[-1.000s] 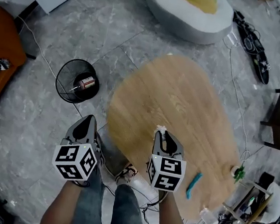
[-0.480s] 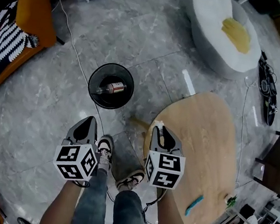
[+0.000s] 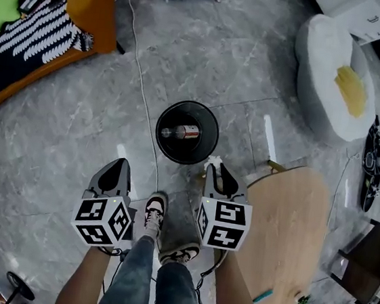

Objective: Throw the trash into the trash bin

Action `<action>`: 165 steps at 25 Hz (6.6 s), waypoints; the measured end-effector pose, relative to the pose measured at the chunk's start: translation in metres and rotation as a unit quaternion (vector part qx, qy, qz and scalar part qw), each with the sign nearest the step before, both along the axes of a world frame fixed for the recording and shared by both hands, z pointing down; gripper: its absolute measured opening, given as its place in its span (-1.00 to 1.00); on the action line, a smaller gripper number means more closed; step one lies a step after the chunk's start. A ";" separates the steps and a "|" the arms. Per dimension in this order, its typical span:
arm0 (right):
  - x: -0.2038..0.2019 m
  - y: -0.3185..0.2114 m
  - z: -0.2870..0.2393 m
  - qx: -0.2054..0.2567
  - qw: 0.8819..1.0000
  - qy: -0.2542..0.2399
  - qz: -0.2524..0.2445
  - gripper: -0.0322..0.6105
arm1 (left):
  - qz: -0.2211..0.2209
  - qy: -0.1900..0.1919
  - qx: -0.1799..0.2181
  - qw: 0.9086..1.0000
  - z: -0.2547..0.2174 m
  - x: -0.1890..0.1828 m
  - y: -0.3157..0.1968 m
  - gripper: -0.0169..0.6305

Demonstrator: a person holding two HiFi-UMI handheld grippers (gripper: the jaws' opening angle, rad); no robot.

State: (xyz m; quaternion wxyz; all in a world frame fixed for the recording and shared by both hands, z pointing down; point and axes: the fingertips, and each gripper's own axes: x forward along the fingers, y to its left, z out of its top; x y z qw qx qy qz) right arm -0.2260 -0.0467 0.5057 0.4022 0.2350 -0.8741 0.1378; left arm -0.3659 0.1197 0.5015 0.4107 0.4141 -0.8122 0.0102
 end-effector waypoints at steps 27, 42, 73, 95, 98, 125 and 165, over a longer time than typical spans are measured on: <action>-0.063 0.015 0.162 -0.068 0.997 0.029 0.012 -0.22 | -0.064 0.029 -0.024 0.997 0.075 -0.068 0.052 -0.98; -0.019 0.004 0.092 -0.061 0.997 -0.025 0.044 -0.25 | -0.014 0.019 -0.009 1.000 0.048 -0.025 0.012 -0.98; 0.350 -0.012 -0.020 -0.032 0.946 -0.061 0.316 -0.30 | 0.261 0.020 0.007 0.965 -0.013 0.273 -0.111 -0.98; 0.585 0.072 -0.010 -0.032 0.880 -0.042 0.471 -0.31 | 0.447 0.015 0.003 0.894 -0.024 0.510 -0.136 -0.98; 0.610 0.085 -0.008 -0.029 0.873 -0.037 0.486 -0.31 | 0.467 0.017 0.000 0.884 -0.024 0.538 -0.130 -0.98; 0.664 0.140 0.050 -0.073 0.870 0.012 0.488 -0.43 | 0.521 0.002 -0.031 0.853 0.010 0.612 -0.107 -0.98; 0.621 0.101 0.022 -0.052 0.890 0.060 0.449 -0.83 | 0.456 0.004 -0.010 0.890 -0.009 0.529 -0.126 -0.98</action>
